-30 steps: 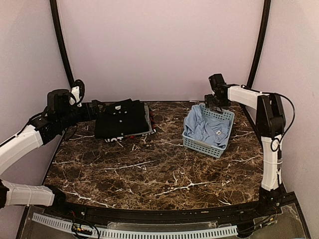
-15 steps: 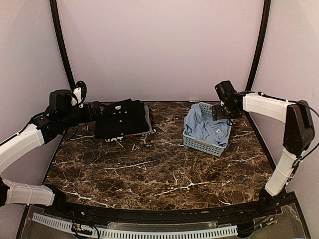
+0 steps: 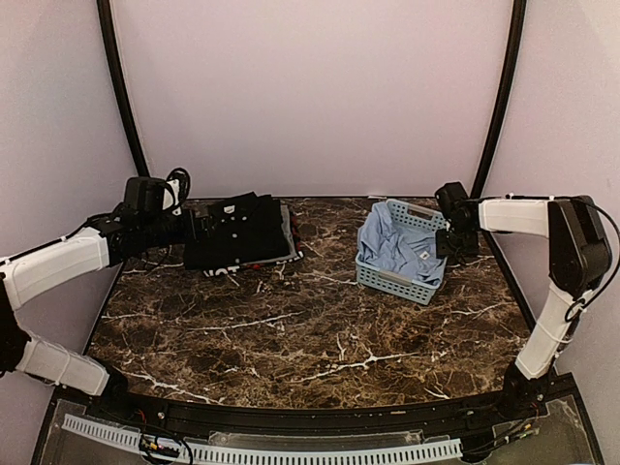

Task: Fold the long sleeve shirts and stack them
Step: Move the square-folded shirt to the center of the board, then move the square-folded shirt to the corner of the board.

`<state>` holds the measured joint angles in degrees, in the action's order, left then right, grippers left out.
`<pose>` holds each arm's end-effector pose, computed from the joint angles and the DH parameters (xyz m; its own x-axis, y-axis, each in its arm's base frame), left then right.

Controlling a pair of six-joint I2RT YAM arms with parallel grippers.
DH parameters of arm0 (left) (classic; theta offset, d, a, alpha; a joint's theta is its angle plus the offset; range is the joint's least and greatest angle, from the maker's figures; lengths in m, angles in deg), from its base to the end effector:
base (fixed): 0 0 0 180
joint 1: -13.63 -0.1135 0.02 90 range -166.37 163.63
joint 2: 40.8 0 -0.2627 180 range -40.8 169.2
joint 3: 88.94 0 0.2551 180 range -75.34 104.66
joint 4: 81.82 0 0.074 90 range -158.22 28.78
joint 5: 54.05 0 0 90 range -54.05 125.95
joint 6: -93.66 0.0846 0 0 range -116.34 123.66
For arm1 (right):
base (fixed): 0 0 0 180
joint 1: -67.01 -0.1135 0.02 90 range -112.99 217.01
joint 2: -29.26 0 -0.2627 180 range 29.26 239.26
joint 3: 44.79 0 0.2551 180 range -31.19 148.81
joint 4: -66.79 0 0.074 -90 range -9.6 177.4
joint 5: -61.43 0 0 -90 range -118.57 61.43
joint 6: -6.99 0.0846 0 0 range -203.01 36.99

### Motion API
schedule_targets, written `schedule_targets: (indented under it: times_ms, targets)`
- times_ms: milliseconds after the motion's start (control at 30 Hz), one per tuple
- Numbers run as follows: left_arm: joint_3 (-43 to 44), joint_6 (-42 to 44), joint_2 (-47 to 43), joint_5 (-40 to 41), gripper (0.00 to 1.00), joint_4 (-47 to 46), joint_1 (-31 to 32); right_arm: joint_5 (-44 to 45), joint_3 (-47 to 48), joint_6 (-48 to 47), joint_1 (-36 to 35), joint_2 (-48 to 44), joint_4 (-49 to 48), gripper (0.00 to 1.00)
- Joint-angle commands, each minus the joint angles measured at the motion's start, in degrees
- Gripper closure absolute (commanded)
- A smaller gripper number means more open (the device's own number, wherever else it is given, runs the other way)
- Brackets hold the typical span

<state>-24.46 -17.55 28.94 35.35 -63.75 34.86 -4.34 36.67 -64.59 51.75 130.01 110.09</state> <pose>0.3061 -0.1198 0.2738 -0.4784 -0.2023 -0.8545 0.2124 0.9176 -0.3361 0.3751 0.0664 0.1531 -0.8308 0.0720 -0.5519 0.2158 0.9557 -0.2002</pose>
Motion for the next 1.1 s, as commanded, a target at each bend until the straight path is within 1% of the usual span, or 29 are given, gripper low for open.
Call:
schedule_targets:
  times_ms: [0, 100, 133, 167, 200, 233, 267, 300, 333, 367, 400, 567, 633, 700, 767, 867, 1000, 1067]
  targets:
    - [5.68, 1.20, 6.41, 3.06, 0.01, 0.38, 2.82, 3.92, 0.72, -1.36, 3.88, -0.06, -0.85, 0.40]
    - [12.50, 3.55, 13.58, 7.11, 0.01, 1.64, 7.02, 4.82, 1.11, -2.56, 6.52, -0.39, -0.79, 0.43]
    - [16.28, 4.27, 17.23, 8.89, 0.01, 2.90, 7.84, 4.77, 1.32, -2.83, 7.02, -0.58, -0.76, 0.43]
    - [18.30, 4.48, 19.10, 10.14, 0.01, 3.66, 9.21, 4.27, 1.61, -3.06, 7.35, -0.81, -0.85, 0.43]
    - [22.76, 4.59, 23.40, 10.73, 0.01, 5.71, 9.81, 3.44, 1.79, -3.39, 7.43, -1.12, -1.21, 0.43]
    - [25.10, 4.51, 25.79, 12.10, 0.01, 6.82, 10.81, 2.13, 1.90, -3.53, 7.44, -1.50, -1.56, 0.43]
    - [30.13, 4.31, 30.28, 12.90, 0.01, 9.23, 11.22, 0.30, 1.88, -3.51, 7.44, -2.02, -1.88, 0.41]
    - [32.39, 4.28, 32.66, 14.18, 0.01, 10.33, 11.99, -1.50, 1.66, -3.48, 7.39, -2.67, -2.29, 0.38]
    - [36.78, 4.15, 37.14, 14.73, 0.01, 11.67, 12.30, -2.67, 1.08, -3.47, 7.36, -3.92, -3.03, 0.34]
    - [38.92, 4.11, 39.21, 15.21, 0.01, 12.26, 12.77, -3.69, 0.57, -3.42, 7.40, -4.90, -3.61, 0.32]
    - [42.68, 3.97, 43.26, 15.29, 0.01, 13.03, 12.99, -4.27, -0.12, -3.51, 7.36, -5.78, -4.16, 0.31]
    - [56.31, 3.44, 56.62, 17.88, 0.01, 15.88, 14.32, -6.45, -1.98, -4.09, 7.36, -8.11, -4.31, 0.29]
    - [64.45, 3.64, 63.67, 20.21, 0.01, 18.09, 15.09, -7.77, -2.68, -4.09, 7.27, -8.66, -4.65, 0.29]
    - [69.59, 4.43, 68.29, 22.28, 0.01, 21.37, 15.87, -8.93, -3.27, -4.15, 7.19, -8.98, -5.05, 0.29]
    - [73.13, 4.84, 72.08, 24.88, 0.01, 23.64, 16.73, -9.72, -3.68, -4.18, 7.02, -8.96, -5.21, 0.29]
    - [75.36, 4.96, 75.44, 28.92, 0.01, 26.27, 17.31, -10.43, -4.49, -4.15, 6.66, -8.29, -5.71, 0.29]
    - [74.41, 4.98, 76.89, 34.09, 0.02, 29.65, 17.35, -10.84, -5.06, -4.09, 5.73, -7.40, -6.31, 0.29]
    - [72.10, 5.03, 75.59, 35.74, 0.06, 30.39, 17.32, -11.03, -5.15, -4.00, 5.24, -6.93, -6.43, 0.29]
